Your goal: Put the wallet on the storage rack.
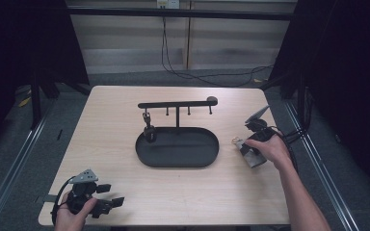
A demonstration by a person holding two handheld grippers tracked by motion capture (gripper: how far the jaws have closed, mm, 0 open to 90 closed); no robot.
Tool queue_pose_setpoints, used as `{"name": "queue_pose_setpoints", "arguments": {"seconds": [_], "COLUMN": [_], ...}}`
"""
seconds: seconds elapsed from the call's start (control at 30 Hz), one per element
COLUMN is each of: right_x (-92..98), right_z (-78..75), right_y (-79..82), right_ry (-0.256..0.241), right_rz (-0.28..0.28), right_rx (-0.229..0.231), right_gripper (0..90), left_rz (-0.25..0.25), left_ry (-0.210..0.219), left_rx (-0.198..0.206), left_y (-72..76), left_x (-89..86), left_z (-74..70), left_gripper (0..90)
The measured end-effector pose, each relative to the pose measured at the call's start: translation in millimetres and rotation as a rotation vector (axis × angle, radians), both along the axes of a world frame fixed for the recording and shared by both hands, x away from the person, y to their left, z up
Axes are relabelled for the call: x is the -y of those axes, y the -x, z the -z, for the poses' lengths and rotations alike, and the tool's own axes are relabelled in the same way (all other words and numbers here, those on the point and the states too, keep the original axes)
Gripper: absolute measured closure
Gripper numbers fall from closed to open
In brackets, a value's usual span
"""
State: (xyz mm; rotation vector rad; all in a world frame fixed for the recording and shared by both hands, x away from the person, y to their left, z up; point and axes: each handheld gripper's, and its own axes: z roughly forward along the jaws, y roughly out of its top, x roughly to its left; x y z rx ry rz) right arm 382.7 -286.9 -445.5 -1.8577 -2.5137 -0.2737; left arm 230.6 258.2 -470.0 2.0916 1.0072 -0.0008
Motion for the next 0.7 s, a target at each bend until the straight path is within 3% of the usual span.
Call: {"name": "queue_pose_setpoints", "arguments": {"seconds": [0.4, 0.7], "right_x": [7.1, 4.1], "right_z": [-6.3, -23.3], "right_y": [4.6, 3.6], "right_ry": [-0.018, -0.024], "right_rz": [0.016, 0.015], "right_rx": [-0.002, 0.017], "right_gripper": [33.6, 33.7], "left_rz": [0.031, 0.046], "left_ry": [-0.009, -0.013], "left_rx": [-0.007, -0.018], "left_y": [-0.1, -1.2], "left_x": [2.9, 3.1], "left_z": [0.9, 2.2], "left_gripper": [20.9, 20.9]}}
